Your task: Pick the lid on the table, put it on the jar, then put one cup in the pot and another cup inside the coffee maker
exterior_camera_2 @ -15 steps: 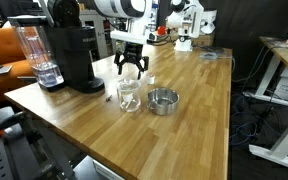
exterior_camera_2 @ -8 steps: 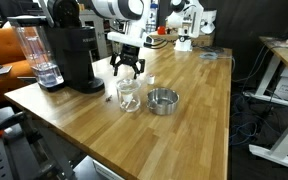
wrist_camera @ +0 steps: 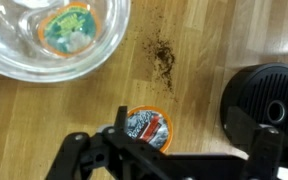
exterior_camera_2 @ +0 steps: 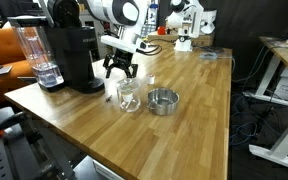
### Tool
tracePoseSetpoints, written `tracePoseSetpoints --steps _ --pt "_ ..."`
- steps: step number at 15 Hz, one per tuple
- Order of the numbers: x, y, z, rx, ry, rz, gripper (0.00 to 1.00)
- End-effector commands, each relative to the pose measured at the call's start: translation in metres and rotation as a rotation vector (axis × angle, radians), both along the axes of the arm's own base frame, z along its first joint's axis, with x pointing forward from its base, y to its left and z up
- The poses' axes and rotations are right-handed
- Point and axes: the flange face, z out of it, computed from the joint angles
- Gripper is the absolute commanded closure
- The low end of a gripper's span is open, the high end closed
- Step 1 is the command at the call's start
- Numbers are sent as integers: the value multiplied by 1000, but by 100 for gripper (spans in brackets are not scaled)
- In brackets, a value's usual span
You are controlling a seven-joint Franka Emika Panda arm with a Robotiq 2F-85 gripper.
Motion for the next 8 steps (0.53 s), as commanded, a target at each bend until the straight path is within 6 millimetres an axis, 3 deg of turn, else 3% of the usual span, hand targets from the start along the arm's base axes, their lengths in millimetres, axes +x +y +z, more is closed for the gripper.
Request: tracePoseSetpoints --steps 1,8 --pt "-5 -10 2 44 -8 -27 0" --pt "5 -25 10 57 -31 -37 0"
